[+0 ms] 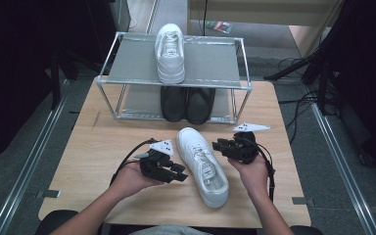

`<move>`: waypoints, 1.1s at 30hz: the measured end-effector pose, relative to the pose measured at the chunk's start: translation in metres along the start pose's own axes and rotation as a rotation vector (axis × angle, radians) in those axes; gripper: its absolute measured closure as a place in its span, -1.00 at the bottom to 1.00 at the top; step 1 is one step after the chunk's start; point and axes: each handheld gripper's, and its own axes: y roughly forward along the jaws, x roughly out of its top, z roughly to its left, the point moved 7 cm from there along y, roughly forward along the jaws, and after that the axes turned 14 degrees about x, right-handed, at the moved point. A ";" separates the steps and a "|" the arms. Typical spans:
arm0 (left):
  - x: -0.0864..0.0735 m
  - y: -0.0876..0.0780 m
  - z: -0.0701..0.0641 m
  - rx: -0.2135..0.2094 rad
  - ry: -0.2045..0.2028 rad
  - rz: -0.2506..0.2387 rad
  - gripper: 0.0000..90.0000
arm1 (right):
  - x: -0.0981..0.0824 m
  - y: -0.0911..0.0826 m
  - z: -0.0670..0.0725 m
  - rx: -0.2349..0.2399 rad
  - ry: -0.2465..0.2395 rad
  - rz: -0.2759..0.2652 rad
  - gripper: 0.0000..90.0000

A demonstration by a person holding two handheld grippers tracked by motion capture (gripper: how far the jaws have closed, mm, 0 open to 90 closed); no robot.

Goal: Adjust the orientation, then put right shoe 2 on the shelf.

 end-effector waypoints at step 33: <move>-0.006 -0.018 0.046 0.058 -0.123 -0.025 0.06 | -0.028 -0.025 0.044 0.019 -0.062 -0.016 0.31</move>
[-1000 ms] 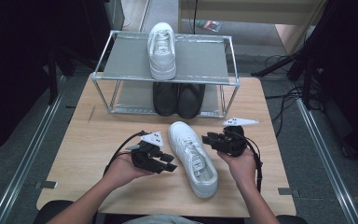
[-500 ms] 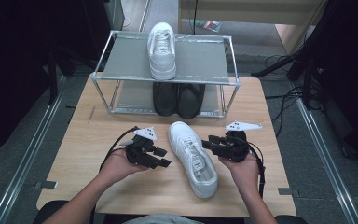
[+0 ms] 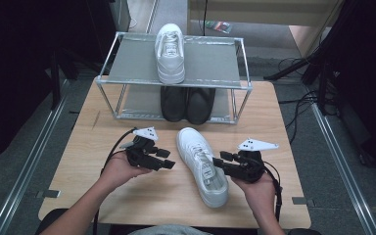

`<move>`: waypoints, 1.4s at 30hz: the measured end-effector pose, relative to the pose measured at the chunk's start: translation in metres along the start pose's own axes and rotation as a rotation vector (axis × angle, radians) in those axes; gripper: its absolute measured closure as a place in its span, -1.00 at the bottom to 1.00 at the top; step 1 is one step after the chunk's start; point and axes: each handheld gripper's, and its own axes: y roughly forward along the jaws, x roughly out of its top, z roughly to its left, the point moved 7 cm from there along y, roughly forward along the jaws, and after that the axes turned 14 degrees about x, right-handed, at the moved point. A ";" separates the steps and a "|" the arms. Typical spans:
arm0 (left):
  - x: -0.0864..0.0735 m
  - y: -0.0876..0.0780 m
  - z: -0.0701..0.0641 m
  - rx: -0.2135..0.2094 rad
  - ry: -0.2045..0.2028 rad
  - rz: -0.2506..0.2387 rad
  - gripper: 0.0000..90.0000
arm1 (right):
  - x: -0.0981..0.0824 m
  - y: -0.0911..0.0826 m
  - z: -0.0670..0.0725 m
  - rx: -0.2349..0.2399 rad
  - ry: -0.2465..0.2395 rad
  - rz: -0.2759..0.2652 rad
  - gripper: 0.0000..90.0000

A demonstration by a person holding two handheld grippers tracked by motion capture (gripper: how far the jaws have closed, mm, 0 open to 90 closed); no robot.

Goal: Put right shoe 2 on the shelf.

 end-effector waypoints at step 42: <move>0.004 -0.004 0.014 0.014 -0.028 -0.014 0.06 | -0.017 0.047 -0.026 -0.102 0.050 0.025 0.27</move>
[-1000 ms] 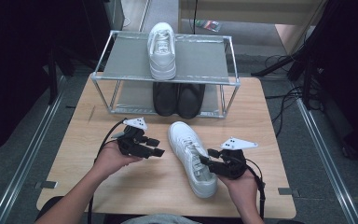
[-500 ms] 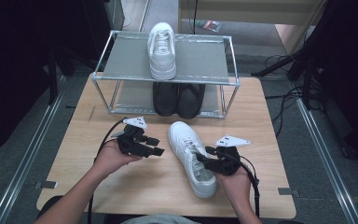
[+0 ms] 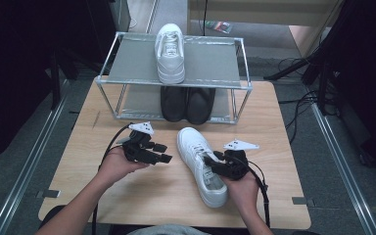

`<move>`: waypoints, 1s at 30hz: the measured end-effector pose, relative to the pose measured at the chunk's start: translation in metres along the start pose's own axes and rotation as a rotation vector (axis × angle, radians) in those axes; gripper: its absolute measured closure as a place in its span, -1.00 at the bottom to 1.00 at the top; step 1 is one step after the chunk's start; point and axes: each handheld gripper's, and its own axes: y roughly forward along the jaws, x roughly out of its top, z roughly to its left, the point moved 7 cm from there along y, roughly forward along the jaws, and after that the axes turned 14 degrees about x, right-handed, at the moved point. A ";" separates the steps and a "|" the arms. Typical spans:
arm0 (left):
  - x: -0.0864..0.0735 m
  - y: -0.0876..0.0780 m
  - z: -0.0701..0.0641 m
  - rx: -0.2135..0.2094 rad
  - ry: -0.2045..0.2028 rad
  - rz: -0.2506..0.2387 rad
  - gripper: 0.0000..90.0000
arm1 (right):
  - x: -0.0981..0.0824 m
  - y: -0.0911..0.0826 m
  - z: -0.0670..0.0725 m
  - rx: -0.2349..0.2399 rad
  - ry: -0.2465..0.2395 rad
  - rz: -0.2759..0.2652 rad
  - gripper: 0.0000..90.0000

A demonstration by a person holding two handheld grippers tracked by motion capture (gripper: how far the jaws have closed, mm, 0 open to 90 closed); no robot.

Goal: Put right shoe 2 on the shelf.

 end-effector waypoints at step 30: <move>-0.002 -0.018 0.012 0.050 -0.021 -0.077 -0.13 | 0.014 -0.007 -0.006 0.040 0.001 0.052 0.90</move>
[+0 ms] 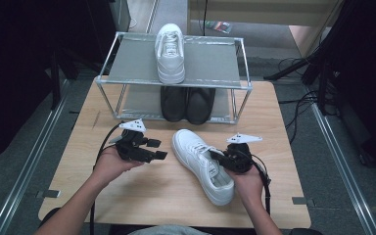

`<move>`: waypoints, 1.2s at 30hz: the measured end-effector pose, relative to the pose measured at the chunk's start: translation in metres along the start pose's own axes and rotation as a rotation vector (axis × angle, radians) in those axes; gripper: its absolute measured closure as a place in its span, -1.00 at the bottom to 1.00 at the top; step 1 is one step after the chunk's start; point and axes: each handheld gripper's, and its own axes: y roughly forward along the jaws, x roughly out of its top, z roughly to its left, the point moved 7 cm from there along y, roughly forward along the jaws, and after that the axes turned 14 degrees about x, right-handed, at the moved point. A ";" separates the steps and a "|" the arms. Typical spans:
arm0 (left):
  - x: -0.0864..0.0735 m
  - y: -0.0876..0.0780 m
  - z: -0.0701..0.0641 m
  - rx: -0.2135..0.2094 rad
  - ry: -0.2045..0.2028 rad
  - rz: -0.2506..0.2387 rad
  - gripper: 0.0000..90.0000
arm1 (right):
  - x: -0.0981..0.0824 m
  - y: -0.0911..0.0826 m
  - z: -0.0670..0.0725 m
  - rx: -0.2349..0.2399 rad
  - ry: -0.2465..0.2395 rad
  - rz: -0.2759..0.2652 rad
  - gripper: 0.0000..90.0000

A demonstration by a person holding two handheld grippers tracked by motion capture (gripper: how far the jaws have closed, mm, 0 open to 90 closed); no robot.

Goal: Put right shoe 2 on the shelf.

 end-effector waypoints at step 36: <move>-0.041 -0.042 0.025 0.125 -0.130 -0.022 -0.15 | 0.118 -0.002 -0.002 0.312 -0.346 0.210 0.86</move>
